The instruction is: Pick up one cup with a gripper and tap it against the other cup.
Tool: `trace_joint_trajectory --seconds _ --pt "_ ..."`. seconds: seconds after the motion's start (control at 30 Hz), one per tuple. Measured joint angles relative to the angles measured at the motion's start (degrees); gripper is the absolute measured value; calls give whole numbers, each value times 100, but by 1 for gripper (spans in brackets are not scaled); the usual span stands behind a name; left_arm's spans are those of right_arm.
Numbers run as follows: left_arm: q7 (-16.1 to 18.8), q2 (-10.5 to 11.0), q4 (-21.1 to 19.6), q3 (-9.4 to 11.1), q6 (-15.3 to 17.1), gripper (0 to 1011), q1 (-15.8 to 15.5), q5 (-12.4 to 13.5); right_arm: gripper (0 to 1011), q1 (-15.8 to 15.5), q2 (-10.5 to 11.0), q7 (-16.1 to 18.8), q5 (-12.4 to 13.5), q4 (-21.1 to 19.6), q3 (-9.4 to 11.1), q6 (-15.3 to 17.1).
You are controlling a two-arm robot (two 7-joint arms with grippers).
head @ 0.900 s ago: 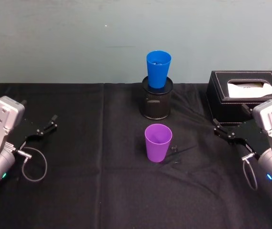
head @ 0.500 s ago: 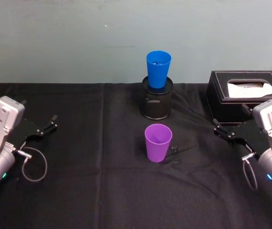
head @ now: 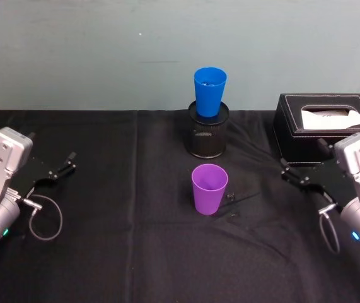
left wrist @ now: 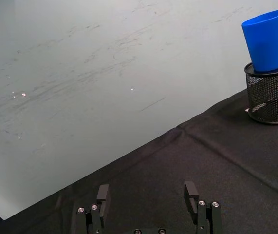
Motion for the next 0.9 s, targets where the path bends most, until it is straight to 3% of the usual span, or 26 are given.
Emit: trace_joint_trajectory --seconds 0.27,0.5,0.9 --pt "0 0 0 0 0 1000 0 0 1003 -501 -112 600 446 -366 31 -183" --pt "0 0 0 0 0 1000 0 0 1003 -750 -252 1031 667 -599 -83 -130" --pt "0 0 0 0 0 1000 0 0 1003 -499 -798 1344 537 -298 -268 -145"
